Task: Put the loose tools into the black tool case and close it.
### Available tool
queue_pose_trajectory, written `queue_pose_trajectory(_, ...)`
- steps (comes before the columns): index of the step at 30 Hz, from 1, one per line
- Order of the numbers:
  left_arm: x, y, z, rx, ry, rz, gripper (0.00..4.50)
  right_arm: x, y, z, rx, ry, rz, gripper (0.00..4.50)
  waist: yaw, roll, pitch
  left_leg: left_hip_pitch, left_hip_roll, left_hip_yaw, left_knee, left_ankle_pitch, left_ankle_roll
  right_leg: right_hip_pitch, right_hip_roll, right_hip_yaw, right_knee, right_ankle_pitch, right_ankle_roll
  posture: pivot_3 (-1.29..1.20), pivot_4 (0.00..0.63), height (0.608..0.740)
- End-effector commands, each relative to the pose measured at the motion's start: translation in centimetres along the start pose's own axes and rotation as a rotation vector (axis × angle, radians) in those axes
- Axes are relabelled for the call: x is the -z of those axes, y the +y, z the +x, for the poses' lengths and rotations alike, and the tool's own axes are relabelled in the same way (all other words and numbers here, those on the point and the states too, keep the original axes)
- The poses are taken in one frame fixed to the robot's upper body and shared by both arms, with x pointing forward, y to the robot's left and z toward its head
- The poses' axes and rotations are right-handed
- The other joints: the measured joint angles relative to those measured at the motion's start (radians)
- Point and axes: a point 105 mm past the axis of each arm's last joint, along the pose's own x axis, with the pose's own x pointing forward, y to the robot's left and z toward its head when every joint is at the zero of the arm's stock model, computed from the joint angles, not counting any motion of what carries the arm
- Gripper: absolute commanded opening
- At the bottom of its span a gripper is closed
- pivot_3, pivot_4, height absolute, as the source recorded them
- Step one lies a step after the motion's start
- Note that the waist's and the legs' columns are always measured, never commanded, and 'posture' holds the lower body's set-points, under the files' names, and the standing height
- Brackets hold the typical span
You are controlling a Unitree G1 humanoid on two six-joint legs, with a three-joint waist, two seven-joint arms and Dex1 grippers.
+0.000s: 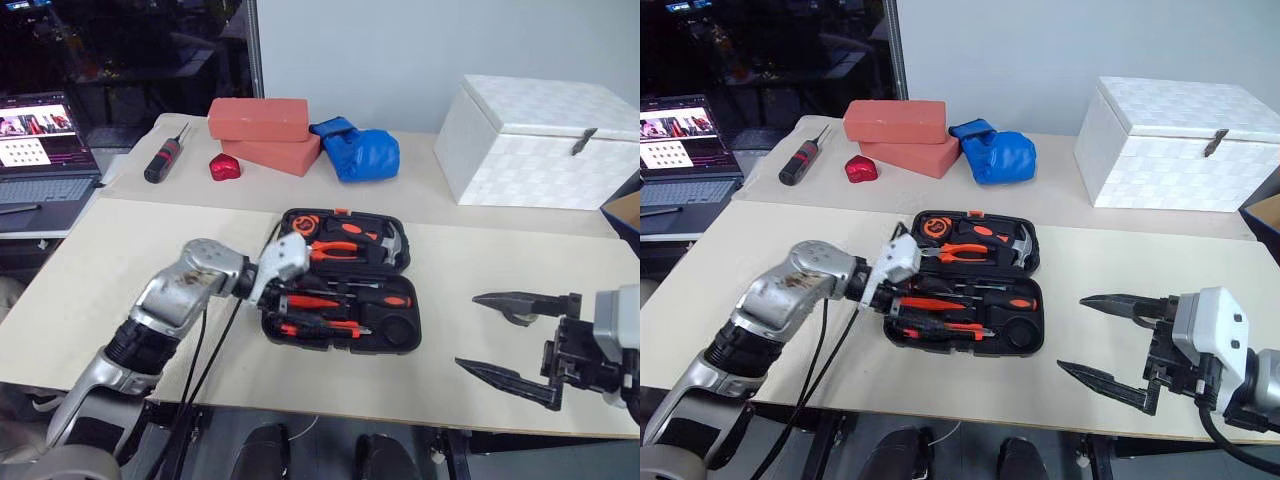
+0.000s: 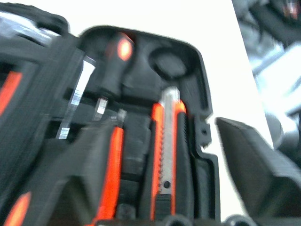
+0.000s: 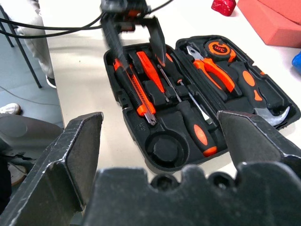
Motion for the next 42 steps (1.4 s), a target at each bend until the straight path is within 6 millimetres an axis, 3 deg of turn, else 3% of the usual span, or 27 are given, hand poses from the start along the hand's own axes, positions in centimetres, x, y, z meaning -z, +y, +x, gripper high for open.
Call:
queue_pose_trajectory(1, -0.2, -0.2, -0.3, -0.047, -0.045, -0.021, 1.88, -0.5, -0.1, 0.2, 0.0, -0.024, -0.017, 4.5, 0.0, 0.0, 0.0, 0.0, 0.0, 0.0, 0.0, 0.0, 0.0, 0.0, 0.0, 0.0, 0.0, 0.0, 0.0, 0.0, 0.15, 0.74)
queue_pose_trajectory(6, 3.0, -1.7, 0.6, -0.082, 0.06, -0.031, 0.04, -0.4, -0.3, 0.3, -0.004, -0.017, -0.017, 4.5, 0.0, 0.0, 0.0, 0.0, 0.0, 0.0, 0.0, 0.0, 0.0, 0.0, 0.0, 0.0, 0.0, 0.0, 0.0, 0.0, 0.15, 0.74)
queue_pose_trajectory(10, 9.0, -2.6, 1.1, -0.124, 0.258, -0.011, 0.04, 0.3, -0.6, 0.2, 0.013, 0.021, -0.01, 4.5, 0.0, 0.0, 0.0, 0.001, 0.0, 0.001, 0.0, 0.0, 0.0, 0.0, 0.0, 0.0, 0.0, 0.0, 0.0, 0.0, 0.15, 0.74)
queue_pose_trajectory(12, 10.4, -2.6, 1.4, -0.136, 0.289, -0.014, 0.04, 0.7, -0.8, 0.2, 0.02, 0.04, -0.003, 4.5, 0.002, 0.003, -0.003, 0.003, 0.001, 0.001, 0.0, -0.004, -0.007, 0.0, 0.0, 0.0, -0.001, 0.0, -0.001, 0.0, 0.15, 0.74)
queue_pose_trajectory(17, 9.8, -2.5, 1.8, -0.146, 0.229, 0.04, 0.04, 2.2, -1.4, -0.6, 0.085, 0.101, 0.038, 4.5, 0.003, 0.008, -0.007, 0.015, 0.002, 0.001, -0.001, -0.006, -0.008, 0.008, -0.003, 0.0, -0.002, -0.001, 0.0, 0.0, 0.15, 0.74)
queue_pose_trajectory(20, 6.2, -2.3, 1.4, -0.173, -0.003, 0.01, 0.04, 3.0, -2.3, -1.0, 0.182, 0.128, 0.041, 4.5, 0.0, 0.011, -0.01, 0.016, 0.003, 0.001, -0.001, -0.006, -0.008, 0.009, -0.004, 0.0, -0.003, -0.001, 0.0, 0.0, 0.15, 0.74)
queue_pose_trajectory(23, 3.6, -2.5, 0.1, -0.158, -0.11, -0.022, 0.04, 4.4, -3.0, -1.4, 0.255, 0.209, 0.073, 4.5, -0.001, 0.01, -0.009, 0.014, 0.004, 0.001, -0.001, -0.006, -0.008, 0.007, -0.004, 0.0, -0.004, -0.001, 0.0, 0.0, 0.15, 0.74)
queue_pose_trajectory(26, 0.7, -3.8, -1.3, -0.075, -0.194, 0.0, 0.75, 6.1, -4.3, -2.0, 0.355, 0.318, 0.103, 4.5, -0.003, 0.009, -0.008, 0.009, 0.003, 0.002, -0.001, -0.006, -0.008, 0.002, -0.003, 0.0, -0.003, 0.0, 0.0, 0.0, 0.15, 0.74)
queue_pose_trajectory(29, -1.5, -4.9, -1.7, -0.006, -0.239, 0.03, 1.88, 8.9, -6.3, -3.1, 0.468, 0.547, 0.094, 4.5, -0.003, 0.01, -0.008, 0.009, 0.002, 0.003, -0.001, -0.006, -0.008, 0.001, -0.005, 0.001, -0.002, 0.0, 0.0, 0.0, 0.15, 0.74)
queue_pose_trajectory(32, -2.9, -5.5, -1.1, 0.019, -0.26, 0.051, 3.0, 10.5, -6.8, -3.5, 0.453, 0.624, 0.169, 4.5, -0.003, 0.009, -0.008, 0.008, -0.002, 0.003, -0.001, -0.006, -0.005, 0.001, -0.005, 0.001, -0.002, 0.0, 0.0, 0.0, 0.15, 0.74)
queue_pose_trajectory(35, -4.1, -5.7, -0.5, 0.035, -0.272, 0.088, 4.12, 11.8, -9.2, -3.1, 0.513, 0.664, 0.248, 4.5, -0.003, 0.008, -0.007, 0.004, -0.003, 0.003, -0.001, -0.002, 0.003, 0.002, -0.004, 0.001, -0.001, 0.0, 0.0, 0.0, 0.15, 0.74)
queue_pose_trajectory(39, -4.6, -5.6, 0.2, 0.034, -0.281, 0.102, 4.12, 13.2, -11.8, -2.2, 0.555, 0.706, 0.347, 4.5, -0.022, 0.007, -0.004, -0.001, -0.007, 0.001, 0.001, -0.001, 0.004, -0.001, -0.004, 0.003, -0.001, 0.002, 0.003, 0.0, 0.15, 0.74)
queue_pose_trajectory(42, -4.5, -5.6, 0.4, 0.035, -0.282, 0.105, 4.17, 15.1, -13.0, -2.1, 0.566, 0.77, 0.364, 3.8, -0.025, 0.006, -0.004, 0.0, -0.008, 0.001, 0.001, -0.001, 0.004, 0.0, -0.004, 0.003, -0.002, 0.001, 0.003, 0.0, 0.15, 0.74)
